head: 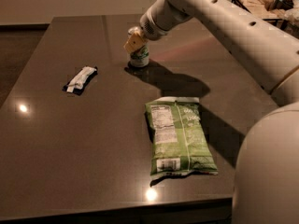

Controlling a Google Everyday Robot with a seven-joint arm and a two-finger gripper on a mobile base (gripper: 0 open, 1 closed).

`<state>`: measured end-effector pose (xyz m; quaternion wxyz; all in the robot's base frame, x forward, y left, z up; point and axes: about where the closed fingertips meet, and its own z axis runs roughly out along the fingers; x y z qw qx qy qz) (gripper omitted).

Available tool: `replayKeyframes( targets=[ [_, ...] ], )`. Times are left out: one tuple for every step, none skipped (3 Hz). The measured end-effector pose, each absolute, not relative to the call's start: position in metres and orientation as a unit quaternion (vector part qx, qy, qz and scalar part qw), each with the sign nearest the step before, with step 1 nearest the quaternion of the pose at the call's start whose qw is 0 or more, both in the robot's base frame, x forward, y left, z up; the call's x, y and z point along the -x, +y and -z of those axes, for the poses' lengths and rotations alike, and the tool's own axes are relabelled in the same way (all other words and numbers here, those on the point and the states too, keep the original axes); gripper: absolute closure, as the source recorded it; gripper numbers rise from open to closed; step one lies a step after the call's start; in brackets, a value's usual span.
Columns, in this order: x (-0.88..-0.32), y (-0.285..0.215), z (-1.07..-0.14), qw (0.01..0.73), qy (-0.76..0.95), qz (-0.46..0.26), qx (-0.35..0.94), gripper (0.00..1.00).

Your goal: Move 7up can near green jalapeno chip bag

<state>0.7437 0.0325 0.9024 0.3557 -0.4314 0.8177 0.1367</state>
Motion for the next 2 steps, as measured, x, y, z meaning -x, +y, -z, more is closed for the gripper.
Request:
replayKeyframes(
  targets=[
    [-0.720, 0.032, -0.914, 0.354, 0.810, -0.138, 0.447, 0.83],
    [-0.676, 0.023, -0.926, 0.354, 0.801, -0.143, 0.461, 1.00]
  ],
)
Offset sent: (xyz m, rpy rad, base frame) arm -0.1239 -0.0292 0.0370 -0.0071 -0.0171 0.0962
